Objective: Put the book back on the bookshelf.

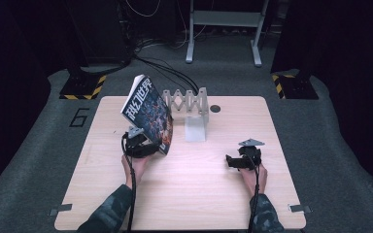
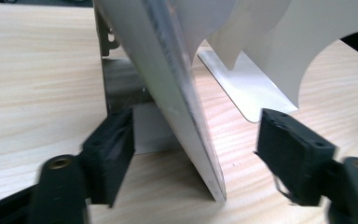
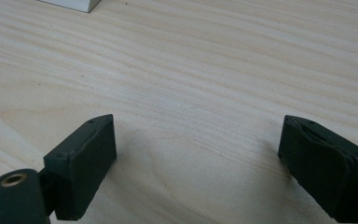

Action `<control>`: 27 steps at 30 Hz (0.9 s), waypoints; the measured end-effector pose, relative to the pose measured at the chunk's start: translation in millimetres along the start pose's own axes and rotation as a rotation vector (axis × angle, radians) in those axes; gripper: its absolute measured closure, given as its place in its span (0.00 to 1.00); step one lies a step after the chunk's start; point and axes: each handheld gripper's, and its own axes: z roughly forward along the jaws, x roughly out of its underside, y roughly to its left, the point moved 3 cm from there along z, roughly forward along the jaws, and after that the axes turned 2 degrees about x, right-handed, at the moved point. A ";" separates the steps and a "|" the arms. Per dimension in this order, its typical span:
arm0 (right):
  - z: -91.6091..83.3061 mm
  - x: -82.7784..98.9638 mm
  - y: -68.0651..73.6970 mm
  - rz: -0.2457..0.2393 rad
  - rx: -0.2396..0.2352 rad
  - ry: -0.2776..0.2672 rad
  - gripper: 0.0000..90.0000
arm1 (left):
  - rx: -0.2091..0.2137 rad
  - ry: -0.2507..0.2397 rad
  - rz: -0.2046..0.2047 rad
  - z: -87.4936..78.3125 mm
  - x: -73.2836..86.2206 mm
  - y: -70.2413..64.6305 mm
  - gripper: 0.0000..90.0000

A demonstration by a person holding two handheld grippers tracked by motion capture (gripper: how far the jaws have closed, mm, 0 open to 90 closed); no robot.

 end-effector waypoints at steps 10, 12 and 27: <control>0.0 0.0 0.0 0.000 0.000 0.000 0.12 | 0.003 0.004 0.087 -43.9 0.4 0.0 0.16; -0.1 0.1 0.1 0.001 0.001 0.000 0.12 | -0.004 0.012 0.102 -51.8 5.0 1.1 0.15; 0.0 0.1 0.1 0.001 0.001 0.000 0.12 | -0.090 0.128 0.077 -84.5 74.3 34.6 0.09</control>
